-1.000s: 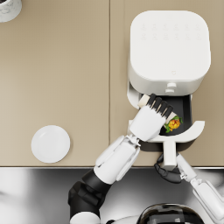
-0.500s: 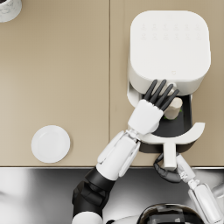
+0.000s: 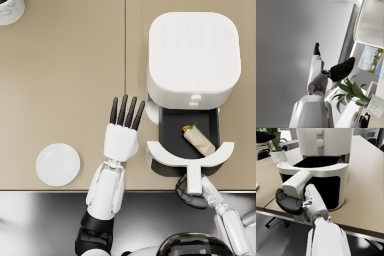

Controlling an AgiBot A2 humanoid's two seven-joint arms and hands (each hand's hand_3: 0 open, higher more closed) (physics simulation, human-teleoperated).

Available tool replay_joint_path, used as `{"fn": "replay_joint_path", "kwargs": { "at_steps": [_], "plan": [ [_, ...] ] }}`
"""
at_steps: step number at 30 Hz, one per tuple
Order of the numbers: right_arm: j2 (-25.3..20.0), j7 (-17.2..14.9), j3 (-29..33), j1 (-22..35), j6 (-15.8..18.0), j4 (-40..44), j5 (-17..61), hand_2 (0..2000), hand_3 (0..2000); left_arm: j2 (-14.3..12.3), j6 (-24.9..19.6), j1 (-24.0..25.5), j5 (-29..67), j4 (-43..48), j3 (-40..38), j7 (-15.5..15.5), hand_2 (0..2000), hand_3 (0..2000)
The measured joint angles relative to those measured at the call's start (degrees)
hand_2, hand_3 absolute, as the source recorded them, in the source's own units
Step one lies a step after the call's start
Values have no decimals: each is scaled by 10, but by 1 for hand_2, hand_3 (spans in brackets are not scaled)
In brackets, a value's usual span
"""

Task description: Pick up the chicken rolls and place it into the air fryer

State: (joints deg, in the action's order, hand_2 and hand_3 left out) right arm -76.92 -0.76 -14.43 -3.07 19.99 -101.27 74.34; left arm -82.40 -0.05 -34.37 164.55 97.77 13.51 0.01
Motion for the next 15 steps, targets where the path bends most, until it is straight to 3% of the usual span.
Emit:
{"fn": "replay_joint_path", "kwargs": {
  "at_steps": [4,15],
  "plan": [
    [-29,2,20,27,43,38,5,2000,2000,9,0,36,0,33,-54,0,0,0],
    [-28,-1,6,143,70,153,1,2000,2000,15,0,94,0,56,-182,0,0,0]
  ]
}}
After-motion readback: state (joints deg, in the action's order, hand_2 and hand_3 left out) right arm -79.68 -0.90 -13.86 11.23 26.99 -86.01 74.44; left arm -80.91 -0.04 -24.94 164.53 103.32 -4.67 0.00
